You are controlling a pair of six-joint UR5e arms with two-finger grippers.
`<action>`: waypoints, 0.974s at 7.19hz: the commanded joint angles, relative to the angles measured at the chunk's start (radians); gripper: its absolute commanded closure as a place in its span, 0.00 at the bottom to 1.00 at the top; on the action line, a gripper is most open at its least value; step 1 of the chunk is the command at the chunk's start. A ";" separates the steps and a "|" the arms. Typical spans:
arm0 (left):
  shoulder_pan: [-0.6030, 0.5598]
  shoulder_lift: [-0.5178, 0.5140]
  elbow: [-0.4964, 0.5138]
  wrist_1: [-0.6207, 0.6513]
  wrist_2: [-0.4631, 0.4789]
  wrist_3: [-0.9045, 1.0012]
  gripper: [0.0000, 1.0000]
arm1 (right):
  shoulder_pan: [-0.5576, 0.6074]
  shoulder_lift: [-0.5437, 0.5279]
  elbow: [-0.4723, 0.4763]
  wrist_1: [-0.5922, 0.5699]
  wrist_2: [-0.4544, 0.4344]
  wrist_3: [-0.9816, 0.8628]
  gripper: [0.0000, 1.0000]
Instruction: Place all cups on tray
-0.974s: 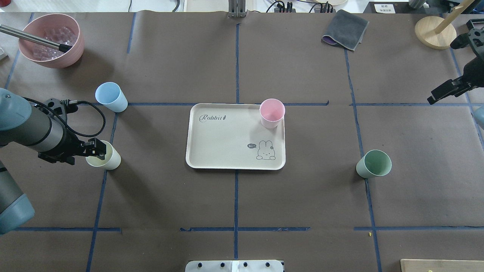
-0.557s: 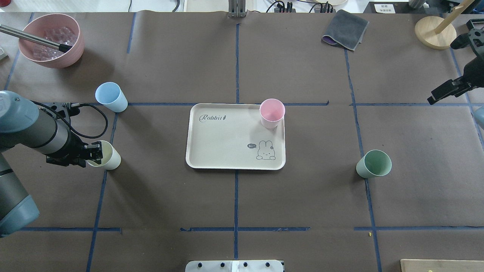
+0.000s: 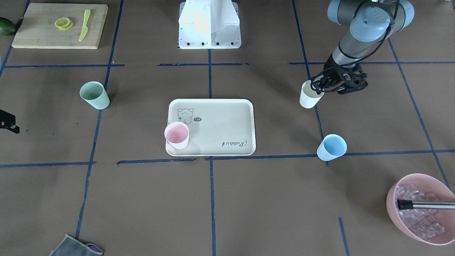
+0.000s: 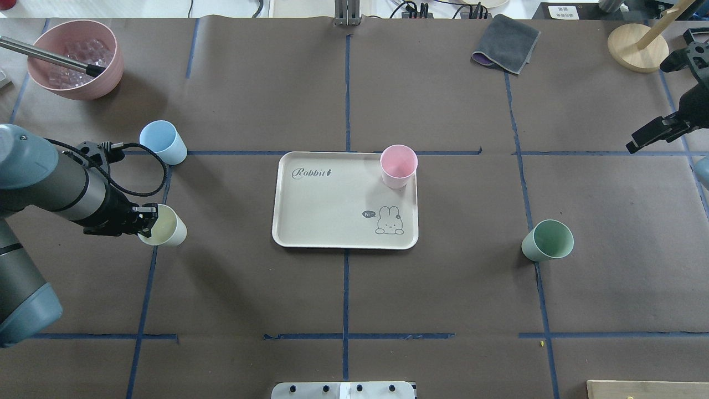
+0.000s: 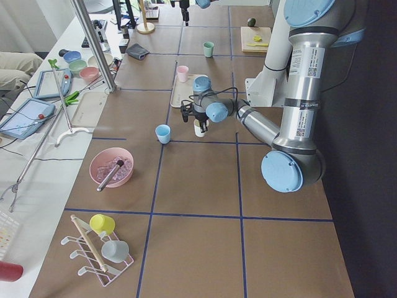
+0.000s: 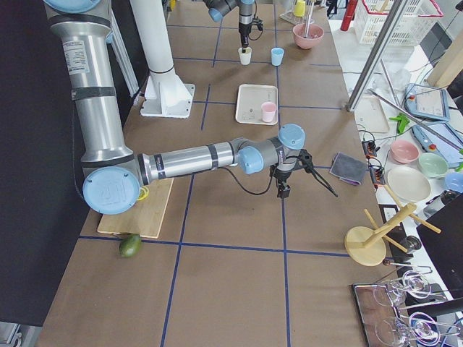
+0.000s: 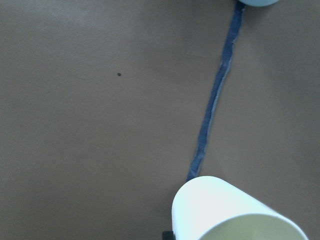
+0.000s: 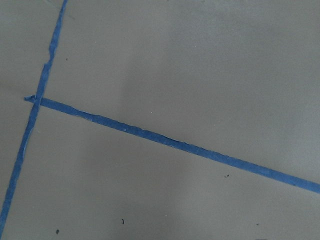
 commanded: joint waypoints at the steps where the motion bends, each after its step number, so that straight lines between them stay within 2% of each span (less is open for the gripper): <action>1: 0.007 -0.208 0.008 0.217 0.002 -0.046 1.00 | 0.000 0.000 0.002 0.000 0.000 0.002 0.01; 2: 0.054 -0.329 0.049 0.283 0.005 -0.137 1.00 | 0.000 0.000 0.002 0.000 0.000 0.003 0.01; 3: 0.094 -0.405 0.121 0.269 0.003 -0.240 1.00 | 0.000 0.000 0.002 0.000 0.000 0.003 0.01; 4: 0.111 -0.493 0.205 0.267 0.044 -0.285 1.00 | 0.000 0.000 0.004 0.000 0.000 0.003 0.01; 7: 0.143 -0.505 0.281 0.182 0.049 -0.290 1.00 | 0.000 0.000 0.004 0.000 0.000 0.006 0.01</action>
